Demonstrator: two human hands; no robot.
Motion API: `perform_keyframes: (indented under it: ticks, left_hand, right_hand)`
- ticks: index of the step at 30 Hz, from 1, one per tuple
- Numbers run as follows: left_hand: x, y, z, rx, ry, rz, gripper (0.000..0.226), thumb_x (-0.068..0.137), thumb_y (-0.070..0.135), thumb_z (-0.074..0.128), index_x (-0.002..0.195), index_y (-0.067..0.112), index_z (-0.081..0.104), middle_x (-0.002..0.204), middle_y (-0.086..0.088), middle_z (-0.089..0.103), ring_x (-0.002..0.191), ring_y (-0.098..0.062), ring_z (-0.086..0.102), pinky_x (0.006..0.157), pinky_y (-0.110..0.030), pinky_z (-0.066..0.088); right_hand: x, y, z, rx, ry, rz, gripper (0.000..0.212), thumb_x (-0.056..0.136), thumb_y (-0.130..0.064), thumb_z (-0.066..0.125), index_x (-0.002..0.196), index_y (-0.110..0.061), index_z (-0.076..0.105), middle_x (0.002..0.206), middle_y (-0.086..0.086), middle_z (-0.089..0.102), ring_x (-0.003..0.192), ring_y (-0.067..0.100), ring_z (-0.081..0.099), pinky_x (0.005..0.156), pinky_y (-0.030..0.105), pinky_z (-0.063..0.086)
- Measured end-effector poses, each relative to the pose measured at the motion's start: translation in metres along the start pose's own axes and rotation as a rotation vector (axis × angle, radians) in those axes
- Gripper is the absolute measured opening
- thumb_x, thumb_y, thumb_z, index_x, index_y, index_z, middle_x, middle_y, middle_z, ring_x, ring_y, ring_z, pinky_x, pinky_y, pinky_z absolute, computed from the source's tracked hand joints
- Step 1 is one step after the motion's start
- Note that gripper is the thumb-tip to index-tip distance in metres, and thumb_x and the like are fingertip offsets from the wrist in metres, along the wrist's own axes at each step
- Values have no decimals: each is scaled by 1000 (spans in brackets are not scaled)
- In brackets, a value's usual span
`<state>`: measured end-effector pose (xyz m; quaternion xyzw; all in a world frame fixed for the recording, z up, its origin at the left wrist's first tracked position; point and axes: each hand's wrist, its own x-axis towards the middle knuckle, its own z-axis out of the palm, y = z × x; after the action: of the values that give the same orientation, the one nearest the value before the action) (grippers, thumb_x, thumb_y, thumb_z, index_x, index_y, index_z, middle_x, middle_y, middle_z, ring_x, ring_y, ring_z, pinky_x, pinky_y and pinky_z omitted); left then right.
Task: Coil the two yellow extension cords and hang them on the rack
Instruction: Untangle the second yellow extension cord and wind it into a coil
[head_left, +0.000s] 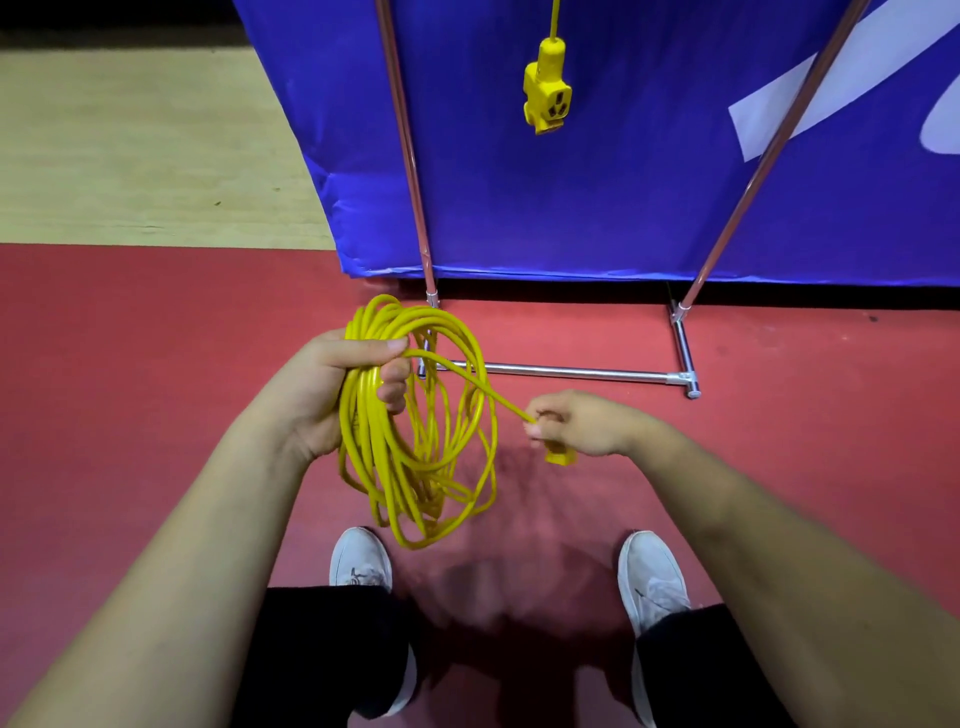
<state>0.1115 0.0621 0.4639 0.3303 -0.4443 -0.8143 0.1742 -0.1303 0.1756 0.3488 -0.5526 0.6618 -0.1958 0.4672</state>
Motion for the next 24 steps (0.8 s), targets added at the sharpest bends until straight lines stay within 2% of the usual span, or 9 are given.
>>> perform_keyframes:
  ticks: [3, 5, 8, 11, 13, 16, 18, 20, 24]
  left_hand:
    - [-1, 2, -2, 62, 52, -40, 20, 78, 8, 55, 93, -1, 64, 77, -19, 71, 65, -30, 71, 59, -33, 60]
    - [0, 1, 0, 58, -6, -101, 32, 79, 7, 52, 107, -4, 64, 100, -29, 69, 92, -41, 69, 76, -42, 59]
    - [-2, 0, 5, 60, -69, -127, 30, 81, 6, 50, 102, 0, 70, 110, -32, 65, 103, -45, 64, 86, -45, 55]
    - [0, 0, 5, 77, -59, -124, 26, 81, 8, 50, 84, 7, 76, 108, -31, 66, 100, -42, 66, 84, -43, 56]
    - [0, -3, 6, 69, -55, -139, 26, 81, 8, 52, 93, 1, 74, 106, -32, 66, 97, -41, 68, 78, -40, 59]
    - [-1, -11, 11, 141, -55, -160, 32, 79, 10, 56, 107, -2, 65, 100, -30, 69, 87, -39, 71, 70, -36, 60]
    - [-2, -12, 13, 179, -68, -146, 23, 73, 10, 64, 92, -2, 64, 76, -20, 70, 60, -30, 69, 54, -29, 55]
    - [-3, -10, 12, 171, -97, -119, 15, 71, 12, 67, 81, 3, 60, 58, -10, 56, 45, -22, 54, 45, -25, 47]
    - [1, -8, 10, 103, -94, -106, 8, 75, 12, 60, 78, 11, 53, 55, -5, 43, 44, -19, 42, 44, -24, 41]
  right_hand:
    - [-2, -3, -12, 172, 258, -2, 6, 98, -11, 52, 94, -8, 55, 62, 9, 47, 49, 12, 53, 45, 19, 35]
    - [-4, -10, -20, 262, 401, -55, 7, 98, -10, 52, 101, -10, 58, 56, 4, 40, 45, 13, 41, 42, 19, 29]
    - [-8, -29, -27, 234, 482, -126, 15, 96, -8, 54, 103, -11, 67, 51, -11, 38, 46, 6, 31, 45, 20, 25]
    - [-17, -60, -26, 90, 424, -200, 16, 94, -4, 57, 102, -3, 70, 48, -25, 54, 46, -5, 48, 49, 6, 32]
    - [-24, -83, -21, 55, 352, -265, 15, 93, -3, 58, 100, 0, 71, 47, -25, 54, 45, -6, 49, 48, 7, 34]
    - [-30, -111, -16, 19, 297, -324, 12, 91, -7, 62, 93, -1, 72, 50, -12, 49, 43, 0, 44, 47, 10, 31]
    - [-32, -119, -16, 18, 266, -330, 10, 91, -10, 63, 88, -4, 71, 54, -4, 51, 42, 3, 42, 44, 12, 30]
    - [-33, -114, -17, 14, 214, -301, 12, 90, -17, 66, 85, -7, 69, 60, 4, 53, 48, 5, 43, 45, 17, 34]
    - [-26, -76, -12, -110, -31, -196, 19, 90, -21, 66, 83, -5, 60, 70, 6, 54, 65, 18, 49, 66, 34, 46]
